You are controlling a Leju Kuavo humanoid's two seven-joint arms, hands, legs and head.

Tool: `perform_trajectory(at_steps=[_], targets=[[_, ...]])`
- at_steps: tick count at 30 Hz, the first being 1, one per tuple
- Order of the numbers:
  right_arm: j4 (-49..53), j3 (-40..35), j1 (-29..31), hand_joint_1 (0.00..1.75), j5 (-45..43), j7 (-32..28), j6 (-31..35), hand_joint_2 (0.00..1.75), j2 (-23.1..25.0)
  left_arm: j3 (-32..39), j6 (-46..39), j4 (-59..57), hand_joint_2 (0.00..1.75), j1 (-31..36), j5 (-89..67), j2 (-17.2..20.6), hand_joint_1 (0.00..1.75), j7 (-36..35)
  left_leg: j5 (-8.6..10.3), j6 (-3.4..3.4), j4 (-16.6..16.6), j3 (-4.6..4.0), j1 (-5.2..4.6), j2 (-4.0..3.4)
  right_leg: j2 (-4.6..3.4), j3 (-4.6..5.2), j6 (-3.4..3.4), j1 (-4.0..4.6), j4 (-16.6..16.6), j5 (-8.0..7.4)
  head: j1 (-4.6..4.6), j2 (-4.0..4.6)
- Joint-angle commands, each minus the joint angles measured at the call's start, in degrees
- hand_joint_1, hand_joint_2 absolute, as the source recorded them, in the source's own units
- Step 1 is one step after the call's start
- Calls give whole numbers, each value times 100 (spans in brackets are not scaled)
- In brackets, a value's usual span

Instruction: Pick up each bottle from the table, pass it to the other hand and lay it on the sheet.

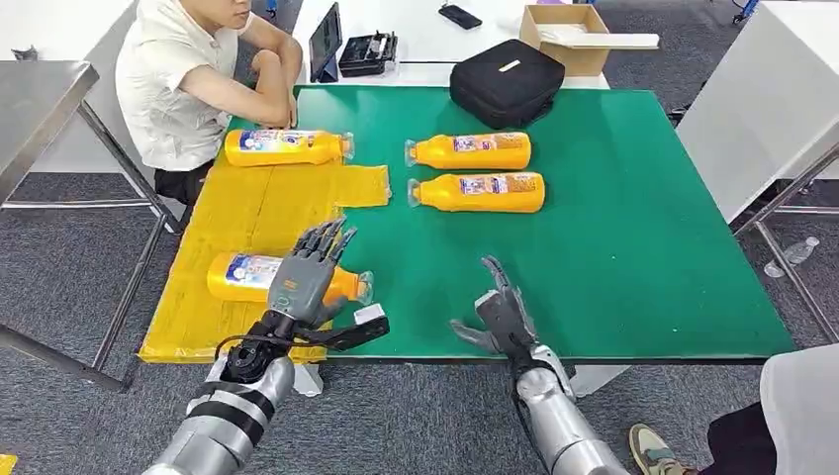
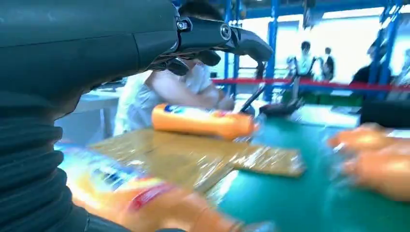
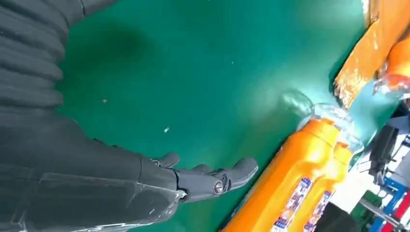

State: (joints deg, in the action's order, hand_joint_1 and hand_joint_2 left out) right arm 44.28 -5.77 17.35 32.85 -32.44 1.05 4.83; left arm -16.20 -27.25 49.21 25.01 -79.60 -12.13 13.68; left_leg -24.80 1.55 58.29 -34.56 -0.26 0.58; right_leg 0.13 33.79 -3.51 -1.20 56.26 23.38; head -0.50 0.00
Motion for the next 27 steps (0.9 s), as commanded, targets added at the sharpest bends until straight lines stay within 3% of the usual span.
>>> perform_trajectory(at_steps=[1,27], targets=[[200,234,-44,0,76,71,-6,175,30,-631,287,1327,175,-299,101,-22,0,56,-10,-10,4,4,7,-6,-2,-4,16,8,2,8,0,0],[214,258,-56,0,93,77,2,175,41,-679,301,1419,175,-333,186,-8,0,125,-5,-10,-1,3,6,-7,-3,-3,15,7,-2,4,0,0]])
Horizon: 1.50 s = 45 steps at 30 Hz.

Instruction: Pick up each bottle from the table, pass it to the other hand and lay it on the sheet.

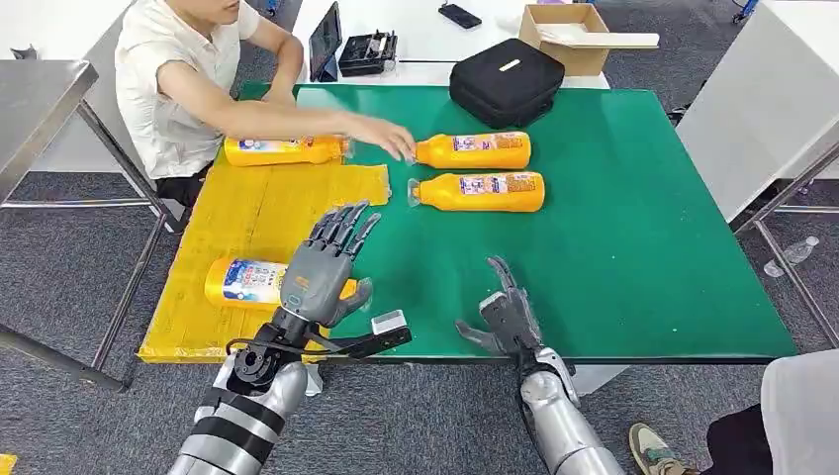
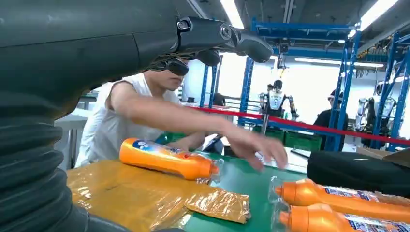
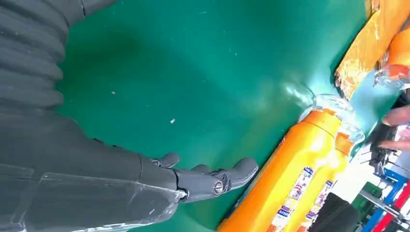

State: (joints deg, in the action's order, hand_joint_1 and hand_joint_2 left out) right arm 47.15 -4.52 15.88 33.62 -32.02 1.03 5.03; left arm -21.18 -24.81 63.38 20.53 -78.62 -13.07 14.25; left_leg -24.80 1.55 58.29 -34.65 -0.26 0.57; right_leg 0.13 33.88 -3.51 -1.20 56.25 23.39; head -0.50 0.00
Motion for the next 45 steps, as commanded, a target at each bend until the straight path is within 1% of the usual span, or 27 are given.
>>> perform_trajectory(at_steps=[1,3,5,7,8,9,10,11,12,13,14,15,17,20,21,24,25,27,32,33,34,35,36,37,38,43,45], targets=[[-59,138,78,0,28,39,11,175,20,-235,66,94,175,81,118,83,0,106,-4,-7,-1,8,4,-4,-1,-8,11,4,-1,3,0,0],[33,200,-12,0,45,54,27,175,27,-464,404,534,175,-83,319,94,0,161,-12,-14,1,21,10,-8,-3,-21,22,12,-1,9,0,0],[52,259,-48,0,64,51,42,175,14,-706,580,684,175,-142,362,134,0,144,-7,-8,2,8,6,-1,2,-9,13,7,1,7,0,0],[75,322,-80,0,70,42,45,175,10,-845,720,859,175,-235,728,114,0,281,-2,-5,-1,3,2,1,3,-3,7,3,-2,2,0,0],[160,412,-119,0,-22,-51,45,175,28,-922,748,993,175,-302,931,89,0,371,-15,-14,0,25,10,-4,1,-26,22,12,-5,12,0,0],[360,526,-181,0,-131,-170,7,175,65,-935,813,1218,175,-426,1373,14,0,513,-8,-7,-1,13,4,2,5,-15,12,5,-2,9,0,0],[678,667,-280,0,-191,-196,32,175,137,-841,929,1481,175,-605,1879,-116,0,653,-15,-11,2,17,7,-1,3,-20,18,9,-1,14,0,0],[1136,856,-418,0,-304,-196,33,175,260,-771,1073,1746,175,-774,2370,-195,0,743,-7,-7,1,4,2,0,2,-6,12,3,1,7,0,0],[1919,1032,-652,0,-235,-133,119,175,426,-662,1183,2035,175,-1018,3047,-313,0,854,-7,-5,3,-4,1,-1,1,5,10,1,4,7,0,0],[2068,31,-694,0,1925,1966,2136,175,-473,-441,2174,1830,175,-1372,5140,-693,0,337,-23,-13,12,13,7,-8,-2,-13,22,9,10,21,0,0],[2091,53,-648,0,4085,1962,2046,175,-633,-640,1861,1480,175,-1331,5237,-693,0,526,-15,-9,7,-4,1,-5,-1,4,14,2,9,14,0,0],[2001,76,-582,0,4751,1905,2016,175,-716,-798,1567,1156,175,-1231,5403,-693,0,667,-21,-13,11,1,4,-10,-6,-1,19,5,12,19,-2,0],[1878,53,-538,0,4795,1816,2066,175,-688,-761,1419,1045,175,-1169,5436,-693,0,736,-5,0,-7,0,-5,19,22,-8,6,-4,-9,10,0,0],[1883,-111,-604,0,4959,1882,2146,175,-624,-561,1431,1156,175,-1197,5457,-693,0,700,-12,-4,-2,8,-5,15,19,-18,13,-3,-11,12,4,0],[1885,-151,-627,0,4979,1884,2144,175,-606,-541,1447,1170,175,-1193,5454,-685,0,694,-9,-2,0,-9,1,-1,2,3,9,2,-10,4,-2,0],[1906,-289,-670,0,4968,1945,2150,175,-622,-499,1503,1245,175,-1250,5406,-693,0,707,-15,-7,-4,12,1,-24,-14,-5,15,3,-10,5,7,0],[1925,-333,-687,0,4958,1941,2135,175,-630,-480,1489,1321,175,-1323,5355,-693,0,729,-18,-10,-4,18,1,-15,-4,-12,20,4,-8,11,2,0],[1964,-421,-720,0,4991,1979,2148,175,-650,-468,1499,1386,175,-1383,5288,-693,0,749,-8,-3,-3,-2,-2,-1,2,2,9,0,-6,5,7,0],[1988,-452,-731,0,4999,1983,2147,175,-661,-472,1491,1373,175,-1372,5261,-693,0,758,-15,-5,-3,9,1,-18,-12,-7,11,3,-6,8,2,0],[2010,-487,-744,0,5059,2018,2166,175,-687,-465,1492,1373,175,-1375,5257,-693,0,759,-10,-3,0,-2,2,-13,-8,3,7,3,-4,4,2,0],[2005,-532,-743,0,5201,2127,2173,175,-720,-451,1494,1372,175,-1376,5258,-693,0,759,-24,-9,3,20,8,-20,-13,-20,18,10,-5,15,4,0],[1993,-565,-736,0,5276,2210,2156,175,-743,-440,1500,1367,175,-1375,5263,-693,0,759,-13,-6,-2,5,2,-9,-4,-6,12,3,-6,9,4,0],[1994,-610,-730,0,5350,2294,2139,175,-781,-434,1499,1373,175,-1383,5253,-693,0,757,-16,-8,-2,13,5,-10,-4,-14,15,7,-8,11,2,0],[1991,-641,-716,0,5416,2366,2135,175,-807,-431,1500,1382,175,-1386,5243,-693,0,756,-7,-3,-2,-5,0,-5,-3,4,7,1,-6,4,4,0],[1982,-638,-701,0,5410,2373,2105,175,-818,-435,1501,1392,175,-1392,5240,-693,0,755,-13,-6,0,4,3,-10,-6,-5,12,4,-6,8,4,0],[1535,-494,-433,0,5230,2476,1770,175,-822,-522,1451,1269,175,-1199,5237,-693,0,703,-10,-5,0,-2,2,-13,-9,1,10,4,-6,4,2,0],[1113,-362,-239,0,5115,2533,1628,175,-817,-559,1447,1255,175,-1154,5251,-693,0,691,-9,-4,0,0,1,-15,-11,-1,10,3,-6,2,4,0]])
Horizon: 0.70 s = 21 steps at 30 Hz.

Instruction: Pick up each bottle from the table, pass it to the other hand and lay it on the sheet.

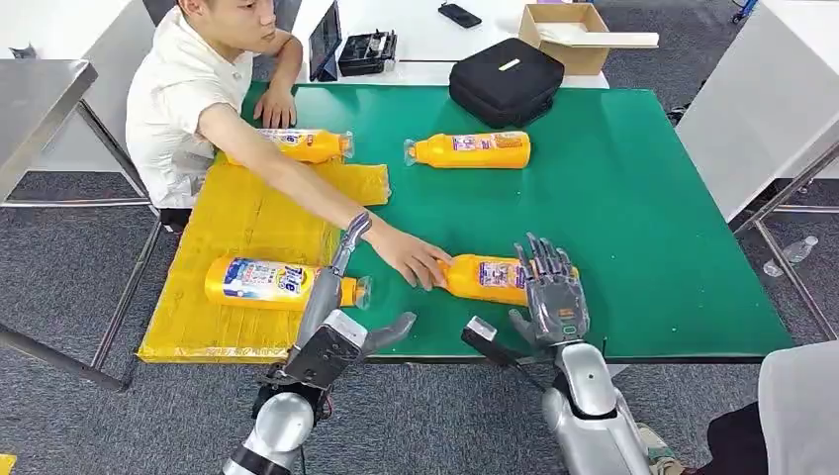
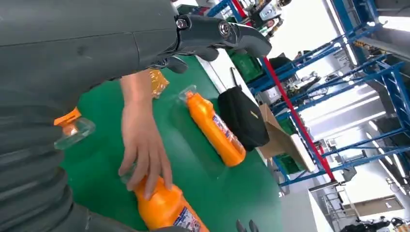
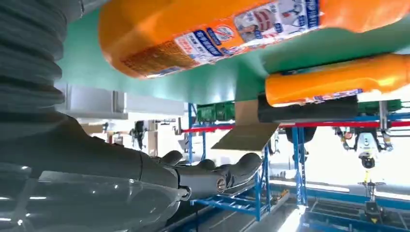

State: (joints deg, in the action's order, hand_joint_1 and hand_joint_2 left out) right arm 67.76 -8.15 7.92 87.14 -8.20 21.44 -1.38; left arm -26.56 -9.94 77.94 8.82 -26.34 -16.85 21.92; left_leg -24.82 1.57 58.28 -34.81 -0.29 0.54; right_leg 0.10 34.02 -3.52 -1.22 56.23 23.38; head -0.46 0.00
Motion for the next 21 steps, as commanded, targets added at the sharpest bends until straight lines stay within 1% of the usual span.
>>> perform_trajectory(at_steps=[1,2,3,4,6,11,12,14,15,17,20,21], targets=[[-1036,34,603,0,-262,153,-442,175,-200,-26,-37,-204,175,26,26,-315,0,-78,-5,-5,0,10,2,-7,-4,-10,8,3,-3,3,0,0],[-1270,117,715,0,-326,171,-489,175,-221,-43,-33,-214,175,41,29,-315,0,-81,-17,-12,2,31,8,-15,-10,-31,20,10,-4,10,0,0],[-1563,227,860,0,-448,155,-554,175,-210,-61,-24,-231,175,61,30,-315,0,-81,-11,-9,1,22,7,-10,-6,-24,15,9,-6,6,0,0],[-1833,369,983,0,-613,77,-570,175,-226,-79,-17,-253,175,81,34,-315,0,-93,-15,-13,0,34,10,-12,-6,-35,21,13,-9,9,0,0],[-2089,429,1094,0,-570,86,-504,175,-259,-91,-14,-275,175,94,37,-315,0,-116,-5,-6,-1,18,5,-3,1,-20,11,6,-8,3,0,0],[-2109,440,1090,0,-528,159,-570,175,-242,-86,-4,-276,175,86,38,-315,0,-116,-16,-11,4,32,10,-6,0,-34,20,12,-4,12,0,0],[-2238,536,1132,0,-492,283,-677,175,-262,-104,29,-316,175,96,17,-315,0,-168,-8,-6,1,16,5,-7,-4,-16,10,6,-5,5,0,0],[-2485,581,1224,0,-344,344,-560,175,-313,-142,58,-380,175,112,22,-315,0,-181,-14,-10,-1,32,8,-8,-2,-33,18,10,-7,11,0,0],[-2535,581,1247,0,-297,349,-516,175,-328,-150,62,-393,175,115,21,-315,0,-176,-7,-8,1,18,5,1,6,-21,12,7,-5,7,-2,0],[-2654,656,1338,0,-275,278,-388,175,-312,-172,79,-418,175,121,20,-315,0,-166,-10,-9,3,23,7,4,8,-27,16,9,-5,9,0,0],[-2718,662,1513,0,-220,260,-515,175,-240,-218,94,-403,175,134,17,-315,0,-170,-9,-8,3,23,6,-11,-5,-21,14,8,-6,4,0,0],[-2717,660,1524,0,-221,260,-519,175,-232,-222,94,-401,175,137,17,-315,0,-170,-5,-7,3,16,5,-4,2,-17,11,7,-4,3,-2,0]])
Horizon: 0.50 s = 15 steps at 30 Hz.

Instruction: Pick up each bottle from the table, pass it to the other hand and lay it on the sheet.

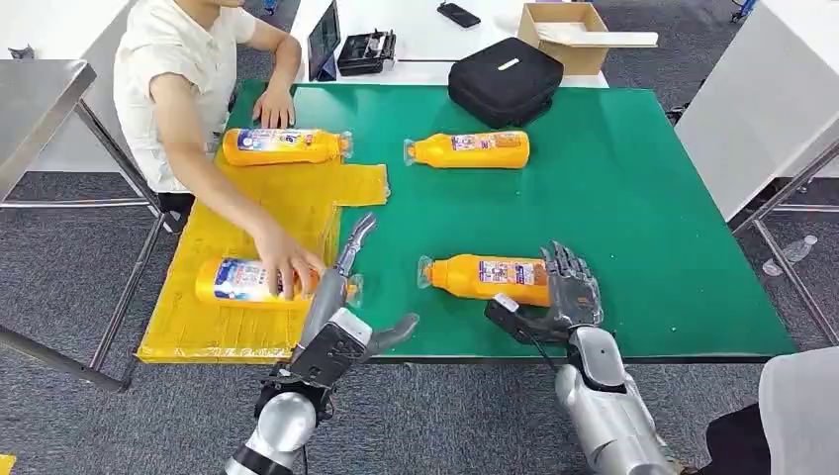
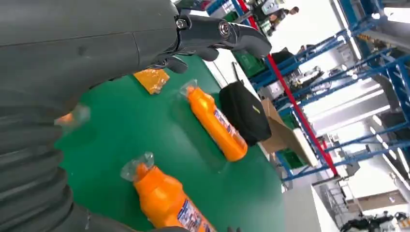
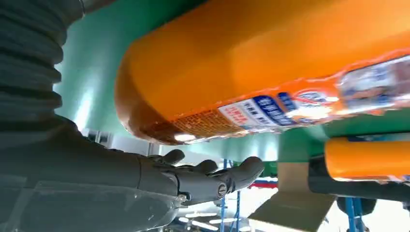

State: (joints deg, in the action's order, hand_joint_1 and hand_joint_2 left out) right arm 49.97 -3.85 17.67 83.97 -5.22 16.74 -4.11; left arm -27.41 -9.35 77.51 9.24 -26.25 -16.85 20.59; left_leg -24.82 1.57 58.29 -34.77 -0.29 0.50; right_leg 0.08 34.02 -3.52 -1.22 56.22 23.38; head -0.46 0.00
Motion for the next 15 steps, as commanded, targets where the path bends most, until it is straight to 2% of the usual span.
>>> perform_trajectory(at_steps=[1,15], targets=[[-938,230,549,0,96,-37,-49,175,41,-136,35,-358,175,94,9,-315,0,-37,-7,-9,3,17,7,-4,0,-20,15,8,-3,4,0,0],[-1509,130,823,0,33,-235,-9,175,71,-226,75,-456,175,193,43,-315,0,-68,-6,-8,1,23,7,1,4,-25,14,8,-4,5,0,0]])
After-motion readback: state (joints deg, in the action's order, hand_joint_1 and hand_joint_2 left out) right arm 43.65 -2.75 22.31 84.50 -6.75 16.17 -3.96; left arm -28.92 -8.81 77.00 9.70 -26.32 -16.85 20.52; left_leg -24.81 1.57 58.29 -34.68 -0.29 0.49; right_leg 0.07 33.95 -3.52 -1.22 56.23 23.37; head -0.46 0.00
